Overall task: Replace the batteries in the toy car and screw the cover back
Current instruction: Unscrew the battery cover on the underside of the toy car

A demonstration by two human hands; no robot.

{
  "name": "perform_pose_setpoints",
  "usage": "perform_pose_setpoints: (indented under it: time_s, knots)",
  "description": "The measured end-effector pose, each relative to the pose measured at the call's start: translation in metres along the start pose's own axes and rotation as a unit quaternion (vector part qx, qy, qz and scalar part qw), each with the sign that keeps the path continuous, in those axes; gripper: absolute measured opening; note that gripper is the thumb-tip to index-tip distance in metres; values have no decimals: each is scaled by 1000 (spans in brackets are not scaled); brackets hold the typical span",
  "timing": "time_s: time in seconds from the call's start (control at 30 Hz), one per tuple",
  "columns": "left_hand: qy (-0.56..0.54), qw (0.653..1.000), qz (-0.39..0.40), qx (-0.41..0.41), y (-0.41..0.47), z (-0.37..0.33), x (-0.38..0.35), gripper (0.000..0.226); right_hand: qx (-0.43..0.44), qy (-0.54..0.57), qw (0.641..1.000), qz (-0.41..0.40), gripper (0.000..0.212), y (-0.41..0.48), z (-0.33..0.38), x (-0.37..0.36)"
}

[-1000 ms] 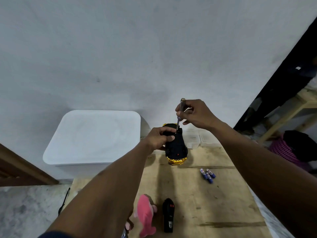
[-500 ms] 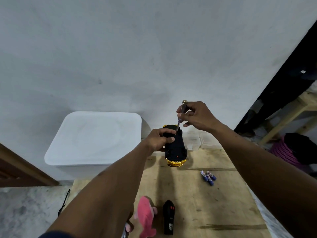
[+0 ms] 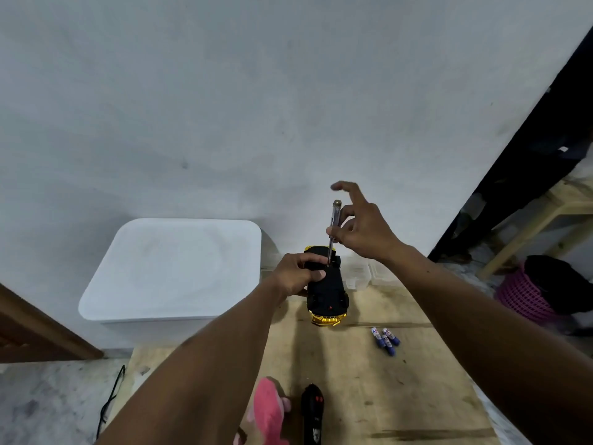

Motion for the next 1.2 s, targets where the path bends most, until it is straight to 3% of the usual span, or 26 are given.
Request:
perform_pose_setpoints:
  time_s: [0.1, 0.23, 0.33, 0.57, 0.73, 0.87, 1.13, 1.2]
  knots:
    - [3, 1000, -7, -5, -2, -2, -3, 27, 1, -72, 997, 2, 28, 2, 6, 4]
    - [9, 1000, -10, -16, -6, -10, -6, 28, -85, -74, 993, 34, 6, 8, 16, 15]
    - [13, 1000, -15, -22, -8, -13, -3, 28, -142, -107, 979, 100, 7, 11, 21, 23]
    - [39, 998, -26, -37, -11, -25, 6, 28, -140, -307, 924, 180, 18, 10, 24, 18]
    - [62, 997, -27, -37, -12, -24, 5, 28, -118, -347, 911, 187, 34, 11, 30, 13]
    - [59, 997, -29, -34, -13, -21, 3, 29, -120, -350, 909, 192, 23, 11, 29, 10]
    - [65, 997, -26, -25, -17, -21, 4, 31, -130, -347, 909, 189, 32, 10, 27, 6]
    - [59, 998, -29, -23, -17, -20, 4, 31, -124, -345, 911, 190, 26, 10, 28, 5]
Point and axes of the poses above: each hand's wrist, its own y-axis towards the middle knuckle, its own x-axis out of the back of the hand, z = x × y, the point moved 7 cm from there along y, towards the middle knuckle, and after that the axes turned 10 degrees about -y, right-handed, at the moved point
